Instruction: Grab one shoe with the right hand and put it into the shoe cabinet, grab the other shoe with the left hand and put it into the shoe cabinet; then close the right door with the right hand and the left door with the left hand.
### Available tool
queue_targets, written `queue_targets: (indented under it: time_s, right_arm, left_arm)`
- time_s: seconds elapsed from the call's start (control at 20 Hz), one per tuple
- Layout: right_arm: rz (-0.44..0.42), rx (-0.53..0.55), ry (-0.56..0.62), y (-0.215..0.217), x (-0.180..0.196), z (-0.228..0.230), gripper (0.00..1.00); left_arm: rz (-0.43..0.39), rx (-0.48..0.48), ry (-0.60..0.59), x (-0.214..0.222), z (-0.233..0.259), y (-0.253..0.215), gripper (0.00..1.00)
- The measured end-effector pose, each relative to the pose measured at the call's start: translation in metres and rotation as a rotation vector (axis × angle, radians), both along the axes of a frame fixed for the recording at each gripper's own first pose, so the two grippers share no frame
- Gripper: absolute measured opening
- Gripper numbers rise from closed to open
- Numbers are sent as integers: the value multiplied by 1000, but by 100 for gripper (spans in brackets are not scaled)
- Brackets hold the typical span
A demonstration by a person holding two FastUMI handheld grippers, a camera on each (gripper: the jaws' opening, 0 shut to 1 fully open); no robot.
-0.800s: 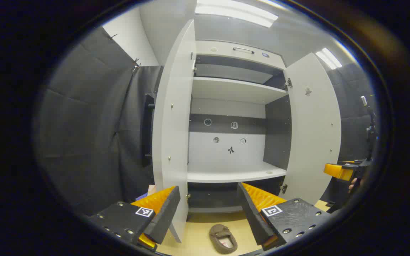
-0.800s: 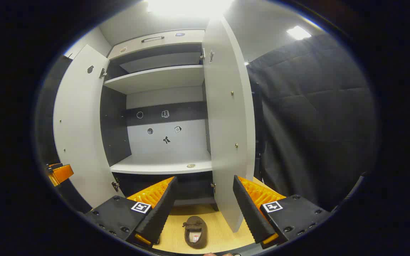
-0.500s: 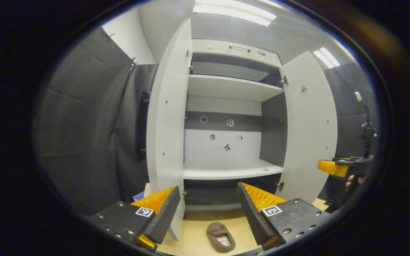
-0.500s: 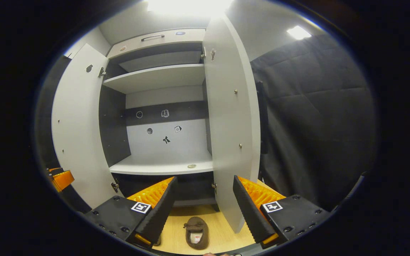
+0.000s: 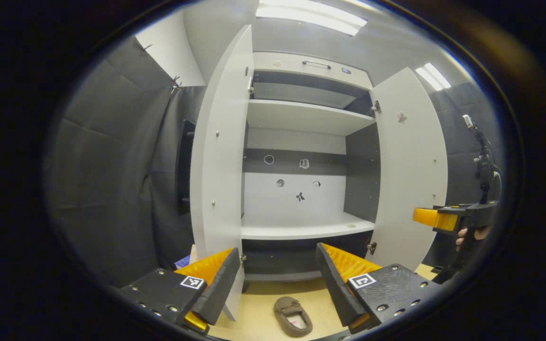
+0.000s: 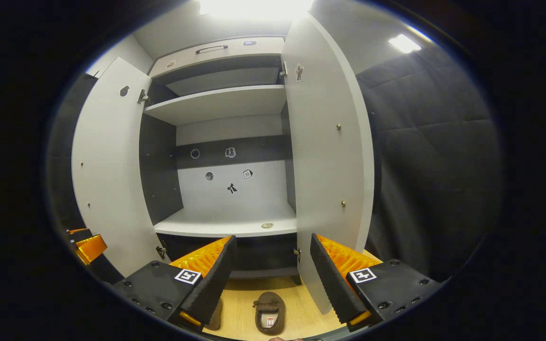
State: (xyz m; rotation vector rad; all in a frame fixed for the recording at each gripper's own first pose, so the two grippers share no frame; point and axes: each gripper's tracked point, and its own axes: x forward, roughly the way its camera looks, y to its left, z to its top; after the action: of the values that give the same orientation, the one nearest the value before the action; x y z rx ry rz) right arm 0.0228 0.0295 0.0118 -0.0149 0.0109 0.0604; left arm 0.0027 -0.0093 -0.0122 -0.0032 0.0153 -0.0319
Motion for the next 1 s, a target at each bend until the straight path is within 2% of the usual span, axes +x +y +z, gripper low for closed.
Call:
queue_targets:
  time_s: [0.1,0.15,0.2,0.35,0.4,0.6,0.7,0.75,0.8,1.0]
  right_arm:
    - [7,0,4,5,3,0,94]
    - [11,2,9,6,5,0,98]
    - [15,6,17,9,7,-1,94]
    - [35,10,50,17,15,-4,98]
    - [34,7,54,18,18,-3,98]
    - [42,-5,70,24,27,-8,98]
    - [53,-3,105,29,31,-18,98]
    - [68,3,121,35,33,-22,94]
    - [81,7,140,39,35,-29,98]
    - [96,-13,207,48,45,-61,98]
  left_arm:
    - [2,-4,3,0,-2,3,99]
    - [2,-7,4,0,-3,3,99]
    - [1,-10,7,0,-4,4,99]
    - [4,-13,22,3,-10,6,99]
    - [5,-13,27,1,-13,7,94]
    - [10,-12,43,2,-19,10,94]
    - [11,-18,47,1,-20,12,94]
    - [10,-20,48,1,-20,12,94]
    - [9,-21,49,0,-21,11,93]
    - [-7,-12,67,-2,-28,7,93]
